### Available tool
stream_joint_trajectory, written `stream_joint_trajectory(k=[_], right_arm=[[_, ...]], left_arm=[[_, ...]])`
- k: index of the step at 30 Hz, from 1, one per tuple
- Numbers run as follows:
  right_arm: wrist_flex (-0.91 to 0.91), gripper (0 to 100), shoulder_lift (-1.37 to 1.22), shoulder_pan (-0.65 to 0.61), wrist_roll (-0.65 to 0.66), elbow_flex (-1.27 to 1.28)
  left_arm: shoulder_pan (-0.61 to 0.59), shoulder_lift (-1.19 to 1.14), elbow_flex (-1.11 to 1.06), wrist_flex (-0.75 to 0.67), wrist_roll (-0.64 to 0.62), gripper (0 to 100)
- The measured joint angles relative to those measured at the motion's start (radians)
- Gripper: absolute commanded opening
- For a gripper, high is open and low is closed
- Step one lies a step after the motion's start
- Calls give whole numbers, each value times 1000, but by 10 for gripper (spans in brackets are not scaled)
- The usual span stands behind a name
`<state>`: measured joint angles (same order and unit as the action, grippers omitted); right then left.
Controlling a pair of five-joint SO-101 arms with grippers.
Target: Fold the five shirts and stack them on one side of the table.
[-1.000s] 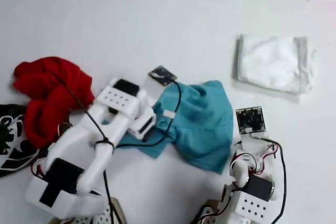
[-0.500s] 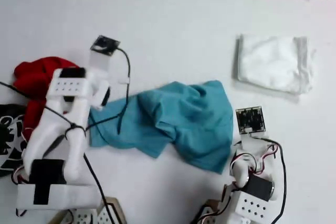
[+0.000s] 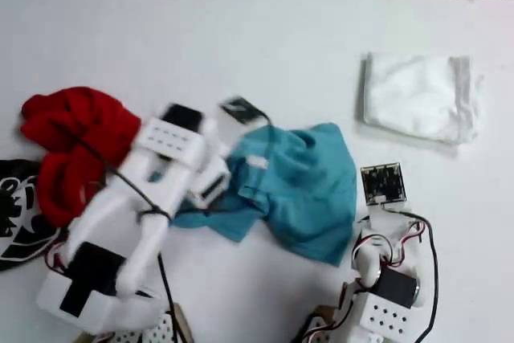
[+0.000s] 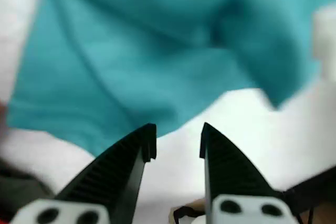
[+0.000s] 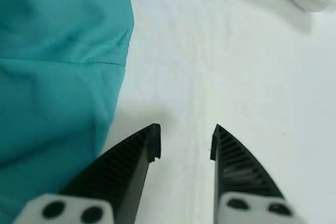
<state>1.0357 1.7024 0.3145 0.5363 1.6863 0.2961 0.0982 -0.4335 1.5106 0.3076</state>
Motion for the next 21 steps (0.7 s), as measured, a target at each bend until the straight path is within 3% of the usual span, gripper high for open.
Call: stream_joint_trajectory(k=[14,21], right_arm=[[0,163,0,0,0,0],[0,163,0,0,0,0]], left_arm=[[262,0,-132,-149,-77,166],[282,0,-219,-290,-78,166]])
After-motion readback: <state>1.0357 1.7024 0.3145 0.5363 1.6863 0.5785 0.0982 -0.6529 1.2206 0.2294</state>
